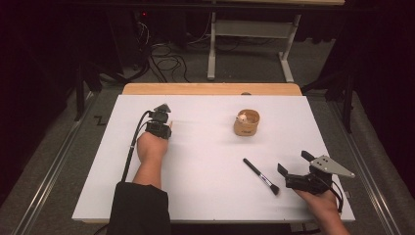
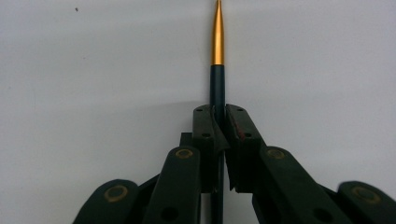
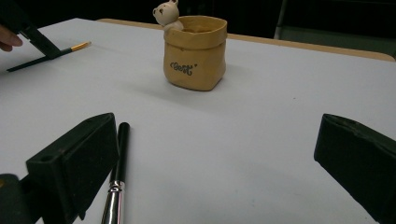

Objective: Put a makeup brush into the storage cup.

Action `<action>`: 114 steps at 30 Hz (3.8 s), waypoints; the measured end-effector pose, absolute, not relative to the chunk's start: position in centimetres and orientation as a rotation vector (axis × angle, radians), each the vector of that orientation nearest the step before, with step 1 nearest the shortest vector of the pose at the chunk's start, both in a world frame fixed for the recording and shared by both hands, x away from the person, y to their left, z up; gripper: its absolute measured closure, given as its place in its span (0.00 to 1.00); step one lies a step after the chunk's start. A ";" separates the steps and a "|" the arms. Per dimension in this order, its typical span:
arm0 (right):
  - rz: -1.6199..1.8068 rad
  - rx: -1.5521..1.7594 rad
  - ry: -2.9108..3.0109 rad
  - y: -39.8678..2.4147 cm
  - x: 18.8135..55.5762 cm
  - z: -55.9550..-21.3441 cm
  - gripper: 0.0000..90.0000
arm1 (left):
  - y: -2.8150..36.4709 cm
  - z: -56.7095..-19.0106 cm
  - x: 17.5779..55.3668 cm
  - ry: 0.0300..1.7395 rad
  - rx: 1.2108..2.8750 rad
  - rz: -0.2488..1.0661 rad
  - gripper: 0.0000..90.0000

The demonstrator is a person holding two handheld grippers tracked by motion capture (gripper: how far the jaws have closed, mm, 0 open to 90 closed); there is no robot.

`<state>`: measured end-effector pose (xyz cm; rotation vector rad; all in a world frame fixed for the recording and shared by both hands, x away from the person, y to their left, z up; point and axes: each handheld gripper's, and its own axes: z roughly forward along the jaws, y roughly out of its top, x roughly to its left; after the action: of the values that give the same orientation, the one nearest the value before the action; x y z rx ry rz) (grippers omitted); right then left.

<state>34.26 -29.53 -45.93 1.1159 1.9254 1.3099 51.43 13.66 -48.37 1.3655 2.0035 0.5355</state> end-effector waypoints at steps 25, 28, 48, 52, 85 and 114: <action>1.305 1.115 1.926 -29.4 34.3 -46.0 0.01 | 13.7 -46.3 48.9 1.781 1.300 0.469 0.93; 1.303 1.114 1.924 -29.4 34.3 -46.0 0.01 | 13.9 -45.9 48.3 1.743 1.271 0.450 0.93; 1.296 1.100 1.931 -29.1 34.2 -46.2 0.01 | 16.1 -44.3 43.3 1.469 1.064 0.407 0.93; 1.292 1.097 1.937 -29.0 34.2 -46.2 0.01 | 16.5 -44.3 42.1 1.412 1.019 0.393 0.93; 1.320 1.043 1.949 -28.2 34.2 -46.1 0.02 | 15.9 -44.2 34.8 1.072 0.804 0.320 0.93; 1.485 0.850 2.006 -21.3 33.2 -40.6 0.07 | 11.0 -43.4 33.1 0.947 0.877 0.234 0.93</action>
<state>33.19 -21.28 -40.61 0.8496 2.0061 1.4845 33.10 11.00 -43.45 0.8771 0.9468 0.2345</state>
